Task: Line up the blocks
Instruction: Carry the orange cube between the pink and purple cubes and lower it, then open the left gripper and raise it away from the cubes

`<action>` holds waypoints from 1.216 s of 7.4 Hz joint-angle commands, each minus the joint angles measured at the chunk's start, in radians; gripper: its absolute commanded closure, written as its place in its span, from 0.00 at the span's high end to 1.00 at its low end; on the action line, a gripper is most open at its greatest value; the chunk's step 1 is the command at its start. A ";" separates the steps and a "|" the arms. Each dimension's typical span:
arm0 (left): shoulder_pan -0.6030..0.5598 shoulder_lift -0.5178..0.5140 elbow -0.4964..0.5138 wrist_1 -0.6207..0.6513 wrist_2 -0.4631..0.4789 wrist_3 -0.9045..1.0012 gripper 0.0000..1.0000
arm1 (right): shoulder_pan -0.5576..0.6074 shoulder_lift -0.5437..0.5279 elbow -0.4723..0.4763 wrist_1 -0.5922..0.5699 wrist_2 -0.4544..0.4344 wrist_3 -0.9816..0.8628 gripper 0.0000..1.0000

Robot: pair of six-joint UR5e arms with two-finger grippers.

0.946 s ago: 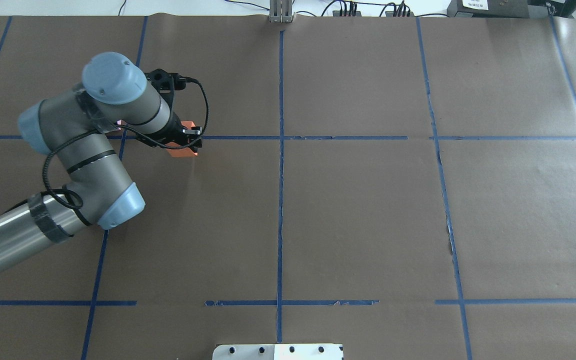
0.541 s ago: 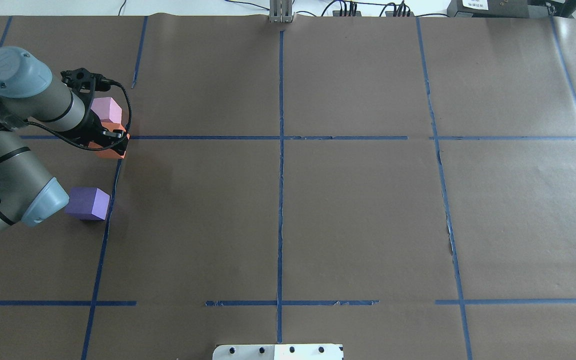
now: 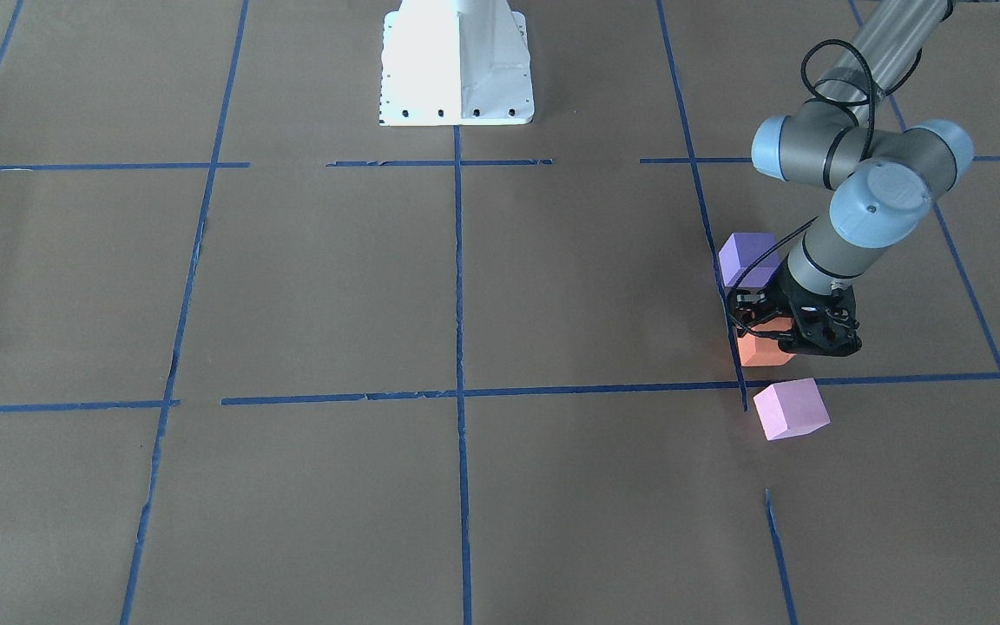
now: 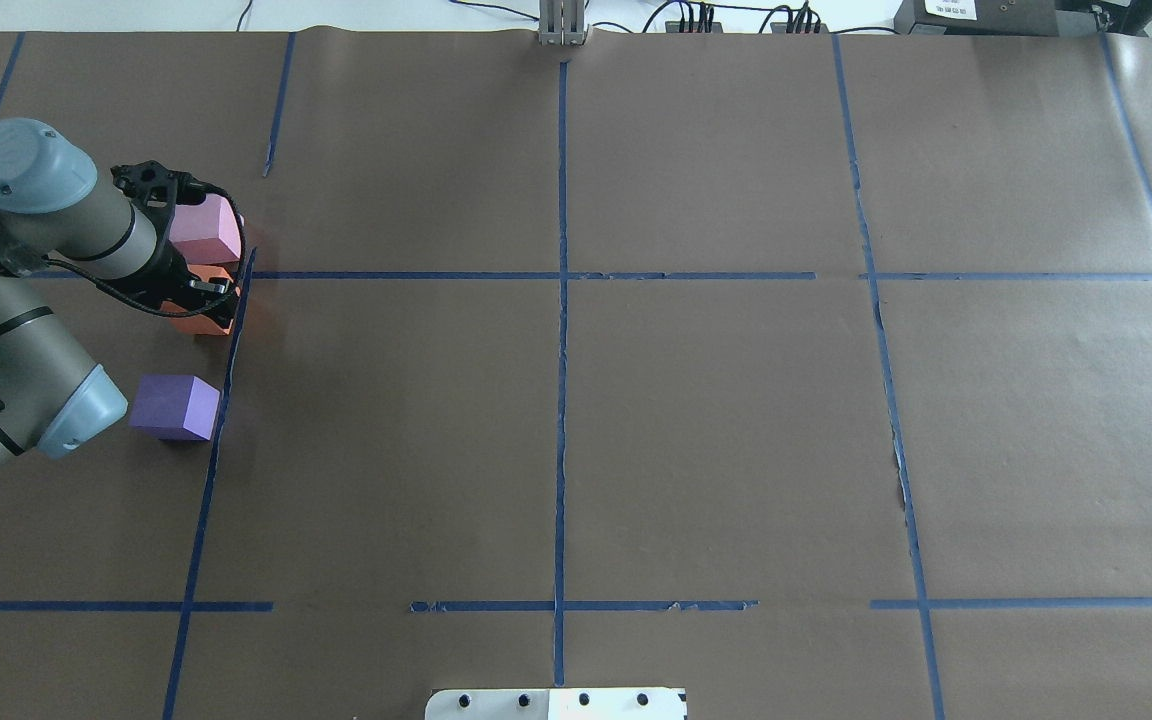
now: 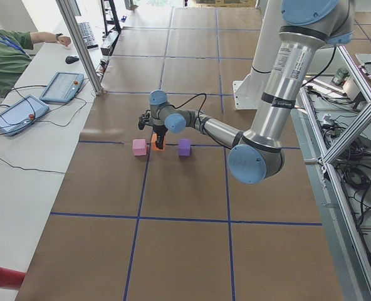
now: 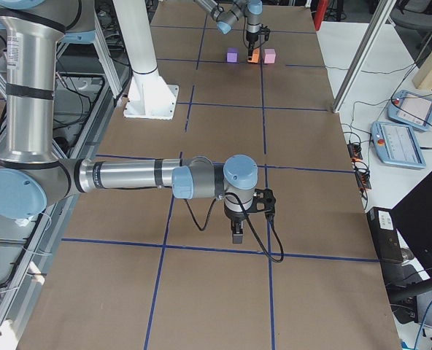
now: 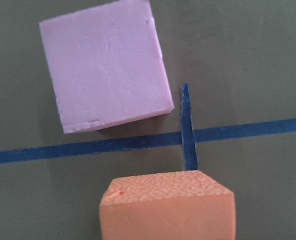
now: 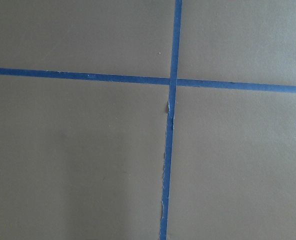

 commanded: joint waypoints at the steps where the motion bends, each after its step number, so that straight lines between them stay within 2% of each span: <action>1: 0.000 0.002 0.010 -0.018 -0.005 -0.006 0.99 | 0.000 0.000 0.000 0.000 0.000 0.000 1.00; 3: -0.058 0.016 -0.001 -0.005 -0.083 0.002 1.00 | 0.000 0.000 0.000 0.000 0.002 0.000 1.00; 4: -0.108 0.021 -0.027 -0.001 -0.086 0.013 1.00 | 0.000 0.000 0.000 0.000 0.000 0.000 1.00; 5: -0.170 0.047 -0.065 0.042 -0.094 0.136 1.00 | 0.000 0.000 0.000 0.000 0.000 0.000 1.00; 6: -0.261 0.048 -0.115 0.206 -0.137 0.337 1.00 | 0.000 0.000 0.000 0.000 0.000 0.000 1.00; 7: -0.356 0.053 -0.140 0.314 -0.169 0.525 1.00 | 0.000 0.000 0.000 0.000 0.000 0.000 1.00; 9: -0.499 0.108 -0.096 0.332 -0.169 0.756 1.00 | 0.000 0.000 -0.001 0.000 0.000 0.000 1.00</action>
